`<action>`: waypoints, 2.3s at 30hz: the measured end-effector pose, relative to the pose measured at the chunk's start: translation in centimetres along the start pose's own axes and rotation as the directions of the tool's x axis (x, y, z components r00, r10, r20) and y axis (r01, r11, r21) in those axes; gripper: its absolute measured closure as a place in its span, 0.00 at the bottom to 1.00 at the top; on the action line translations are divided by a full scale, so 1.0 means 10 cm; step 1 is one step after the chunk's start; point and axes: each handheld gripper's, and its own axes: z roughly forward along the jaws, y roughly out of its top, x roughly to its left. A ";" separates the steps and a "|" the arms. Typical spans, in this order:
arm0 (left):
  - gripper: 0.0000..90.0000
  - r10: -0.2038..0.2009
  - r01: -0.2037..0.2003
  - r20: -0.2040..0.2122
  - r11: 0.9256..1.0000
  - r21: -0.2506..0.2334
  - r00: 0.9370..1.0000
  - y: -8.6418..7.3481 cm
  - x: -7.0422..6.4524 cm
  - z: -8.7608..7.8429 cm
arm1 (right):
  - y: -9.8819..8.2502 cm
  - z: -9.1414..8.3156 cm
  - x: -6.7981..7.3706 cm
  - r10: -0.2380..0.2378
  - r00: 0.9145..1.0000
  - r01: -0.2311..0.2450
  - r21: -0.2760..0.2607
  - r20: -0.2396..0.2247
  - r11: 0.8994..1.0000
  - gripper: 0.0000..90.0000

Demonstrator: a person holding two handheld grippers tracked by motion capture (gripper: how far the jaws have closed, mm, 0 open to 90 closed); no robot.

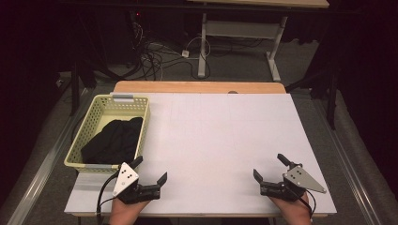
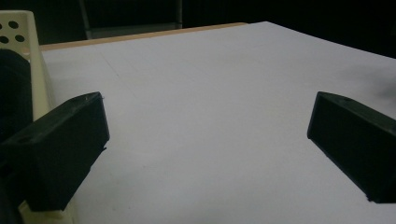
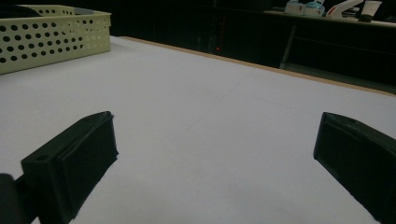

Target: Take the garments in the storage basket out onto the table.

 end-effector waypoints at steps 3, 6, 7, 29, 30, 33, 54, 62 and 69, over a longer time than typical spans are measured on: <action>0.00 -0.003 0.003 0.002 1.000 0.003 1.000 0.00 0.00 0.00 | 0.01 -0.01 0.01 0.009 1.000 -0.009 -0.004 -0.010 1.000 0.00; 0.00 -0.009 0.009 0.000 1.000 0.004 1.000 0.00 0.00 0.01 | 0.00 -0.01 0.01 0.008 1.000 -0.008 -0.002 -0.013 1.000 0.00; 0.00 -0.010 0.010 0.008 1.000 0.000 1.000 0.00 0.01 0.02 | 0.00 -0.01 0.01 0.008 1.000 -0.008 -0.002 -0.013 1.000 0.00; 0.00 -0.034 0.038 0.064 0.998 -0.049 0.997 0.11 -0.04 0.00 | -0.01 -0.05 0.02 0.030 0.999 -0.030 -0.004 -0.023 1.000 0.00; 0.00 -0.028 0.031 0.067 0.998 -0.053 0.997 0.13 -0.04 -0.02 | -0.01 -0.05 0.02 0.029 0.999 -0.029 -0.004 -0.023 1.000 0.00; 0.00 -0.021 0.028 0.076 0.996 -0.083 0.997 0.22 -0.04 -0.09 | -0.01 -0.05 0.01 0.032 0.999 -0.032 -0.007 -0.021 0.999 0.00; 0.00 -0.058 0.052 -0.064 0.995 -0.085 0.996 0.33 0.54 -0.58 | 0.04 0.06 -0.03 0.049 0.999 -0.050 -0.014 -0.002 0.999 0.00; 0.00 -0.064 0.057 -0.136 0.997 -0.058 0.989 0.29 0.75 -0.72 | 0.03 0.16 -0.06 0.041 0.999 -0.041 0.009 -0.008 0.999 0.00; 0.00 -0.086 0.079 -0.202 0.996 -0.039 0.976 0.21 0.97 -0.87 | 0.00 0.12 -0.05 0.021 1.000 -0.021 0.030 -0.009 0.999 0.00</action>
